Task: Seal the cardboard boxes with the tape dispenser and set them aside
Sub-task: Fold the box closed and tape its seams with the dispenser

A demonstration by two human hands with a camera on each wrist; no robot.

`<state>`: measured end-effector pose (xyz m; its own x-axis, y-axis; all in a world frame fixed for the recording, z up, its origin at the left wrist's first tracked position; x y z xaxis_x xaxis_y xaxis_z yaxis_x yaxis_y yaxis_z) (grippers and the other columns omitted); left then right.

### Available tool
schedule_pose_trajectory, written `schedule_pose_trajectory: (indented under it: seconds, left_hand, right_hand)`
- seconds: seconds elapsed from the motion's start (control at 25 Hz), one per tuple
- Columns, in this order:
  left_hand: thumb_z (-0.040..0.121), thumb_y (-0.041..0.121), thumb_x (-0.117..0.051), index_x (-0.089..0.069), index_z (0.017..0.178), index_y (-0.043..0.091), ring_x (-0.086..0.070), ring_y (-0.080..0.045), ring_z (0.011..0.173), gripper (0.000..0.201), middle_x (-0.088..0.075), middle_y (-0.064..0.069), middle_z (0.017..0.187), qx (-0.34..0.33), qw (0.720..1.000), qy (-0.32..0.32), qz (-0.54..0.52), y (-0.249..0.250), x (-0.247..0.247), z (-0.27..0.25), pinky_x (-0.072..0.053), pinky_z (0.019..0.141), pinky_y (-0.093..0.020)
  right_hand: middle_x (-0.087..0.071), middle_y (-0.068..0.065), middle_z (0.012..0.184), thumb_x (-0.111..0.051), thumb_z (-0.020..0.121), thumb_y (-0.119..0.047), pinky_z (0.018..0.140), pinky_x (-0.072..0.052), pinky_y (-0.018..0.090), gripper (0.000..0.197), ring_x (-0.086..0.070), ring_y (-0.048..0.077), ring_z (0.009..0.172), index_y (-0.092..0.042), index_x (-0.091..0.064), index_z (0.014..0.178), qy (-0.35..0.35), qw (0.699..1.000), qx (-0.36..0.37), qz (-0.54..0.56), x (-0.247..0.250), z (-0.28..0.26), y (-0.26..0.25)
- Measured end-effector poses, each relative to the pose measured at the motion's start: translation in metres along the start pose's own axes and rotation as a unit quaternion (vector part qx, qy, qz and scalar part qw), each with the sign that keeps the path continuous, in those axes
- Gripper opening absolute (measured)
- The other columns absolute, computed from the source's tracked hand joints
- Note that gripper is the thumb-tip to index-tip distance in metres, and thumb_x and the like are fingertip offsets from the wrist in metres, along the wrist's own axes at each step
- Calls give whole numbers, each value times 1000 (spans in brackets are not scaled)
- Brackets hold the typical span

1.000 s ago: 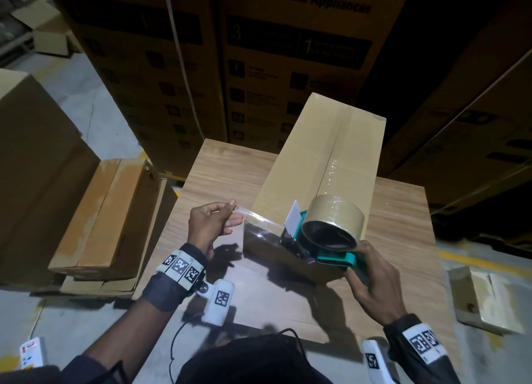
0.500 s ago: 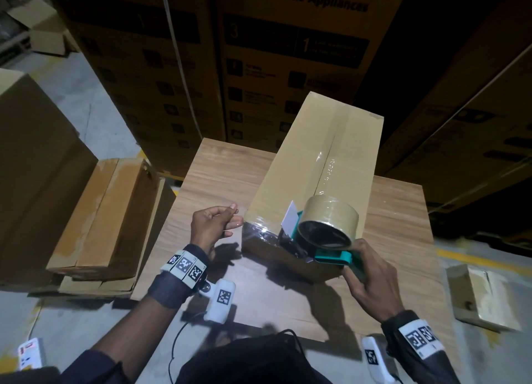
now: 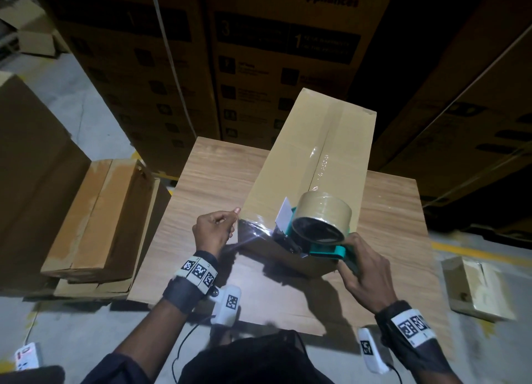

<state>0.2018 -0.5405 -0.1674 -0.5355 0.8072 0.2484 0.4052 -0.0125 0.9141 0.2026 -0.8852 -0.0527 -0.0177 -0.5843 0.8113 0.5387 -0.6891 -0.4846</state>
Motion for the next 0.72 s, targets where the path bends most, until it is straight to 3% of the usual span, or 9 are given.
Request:
schedule_pose_trajectory:
  seconds: [0.08, 0.2, 0.28, 0.32, 0.4, 0.48, 0.56, 0.72]
  left_hand:
    - [84, 19, -83, -79, 95, 14, -61, -18, 57, 13, -71, -13, 71, 56, 998, -13, -4, -20, -3, -2, -59, 63, -30]
    - [77, 24, -90, -76, 101, 21, -71, -23, 79, 28, -75, -11, 95, 114, 993, -15, 34, -57, 4, -2, -62, 81, -38]
    - [83, 18, -85, -71, 118, 21, -66, -17, 90, 39, -70, -6, 109, 59, 997, 10, 55, -52, 15, -9, -60, 84, -36]
    - [86, 10, -81, -66, 130, 21, -64, -13, 98, 47, -67, -2, 117, 1, 999, 12, 52, -38, 16, -14, -59, 90, -36]
    - [87, -3, -74, -51, 150, 24, -57, 0, 121, 72, -59, 11, 139, -126, 989, -49, 53, -4, 8, -33, -51, 102, -26]
    - [84, -6, -75, -41, 156, 28, -45, 11, 133, 87, -46, 26, 148, -197, 971, -126, 57, 14, -12, -56, -40, 108, -11]
    - [83, 0, -80, -42, 155, 34, -43, 11, 137, 88, -44, 31, 146, -205, 971, -122, 29, 13, -20, -65, -35, 111, -11]
    - [86, 11, -81, -39, 155, 37, -45, 0, 140, 85, -45, 16, 150, -209, 973, -85, 37, 8, -20, -64, -34, 113, -12]
  right_hand:
    - [-60, -12, 102, -73, 78, -6, 57, -57, 36, 50, -60, 8, 76, -29, -50, 116, 5, 1000, -4, 0, 0, -3, 4]
    - [-62, -10, 101, -83, 70, 4, 56, -58, 41, 65, -62, 12, 75, -29, -51, 115, 3, 1000, -4, -8, -2, -6, 7]
    - [-61, -10, 100, -83, 69, 6, 55, -58, 39, 67, -59, 9, 75, -29, -51, 115, 5, 1000, -2, -8, -2, -5, 5]
    - [-61, -10, 100, -83, 68, 7, 55, -57, 38, 67, -58, 9, 75, -29, -51, 115, 7, 1000, -1, -8, -1, -5, 5]
    - [-62, -9, 100, -83, 68, 7, 55, -57, 38, 68, -59, 9, 75, -28, -51, 116, 4, 1000, 4, -6, -2, -4, 4]
    - [-62, -9, 101, -81, 71, 4, 55, -57, 40, 64, -60, 11, 75, -29, -50, 116, 6, 1000, 6, -4, -2, -5, 6]
    - [-60, -11, 101, -74, 75, -5, 56, -57, 40, 54, -60, 11, 75, -29, -50, 117, 11, 1000, 6, -1, -1, -6, 6]
    - [-62, -11, 100, -64, 78, -17, 54, -56, 38, 43, -59, 10, 74, -30, -51, 116, 13, 1000, 3, 8, -1, -5, 4]
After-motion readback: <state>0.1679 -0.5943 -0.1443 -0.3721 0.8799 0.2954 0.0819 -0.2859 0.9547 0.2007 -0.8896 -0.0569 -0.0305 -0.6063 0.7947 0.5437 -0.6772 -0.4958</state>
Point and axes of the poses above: each hand's wrist, its own z-axis towards the middle knuckle, its own x-axis out of the back of the hand, y = z × x, the point moved 9 cm from there along z, towards the middle knuckle
